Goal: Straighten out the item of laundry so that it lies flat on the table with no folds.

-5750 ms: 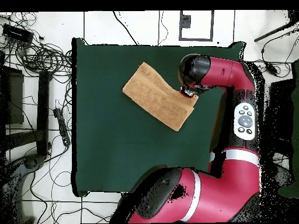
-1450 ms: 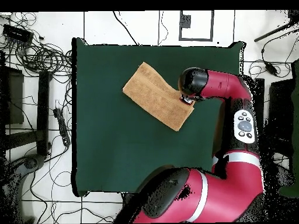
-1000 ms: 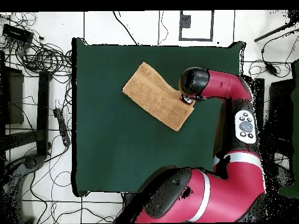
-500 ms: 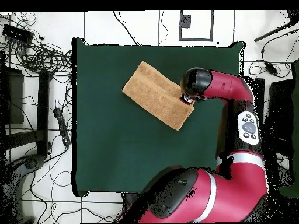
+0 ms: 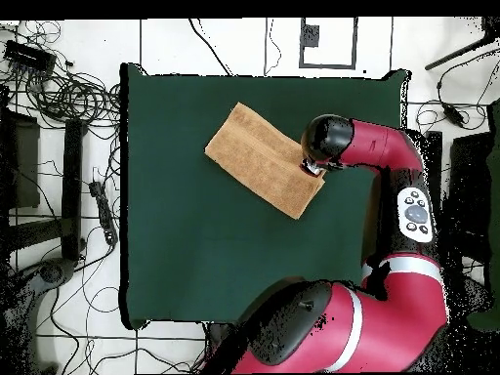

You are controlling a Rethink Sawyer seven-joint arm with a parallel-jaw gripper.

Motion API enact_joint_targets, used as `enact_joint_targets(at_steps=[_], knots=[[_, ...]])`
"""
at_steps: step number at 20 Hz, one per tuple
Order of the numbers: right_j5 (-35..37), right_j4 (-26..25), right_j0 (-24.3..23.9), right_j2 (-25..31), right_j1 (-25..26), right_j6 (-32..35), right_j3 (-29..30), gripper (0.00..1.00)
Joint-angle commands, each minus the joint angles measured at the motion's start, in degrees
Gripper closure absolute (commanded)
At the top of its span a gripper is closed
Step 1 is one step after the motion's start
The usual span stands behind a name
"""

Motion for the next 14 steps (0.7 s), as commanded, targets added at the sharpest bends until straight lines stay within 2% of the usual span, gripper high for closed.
enact_joint_targets(at_steps=[1, 14], knots=[[-0.94, 0.77, 1.97, 6.40, 2.54, 2.81, 7.87, 1.00], [0.26, 0.22, 3.88, 4.56, -0.85, 5.10, 7.91, 1.00]])
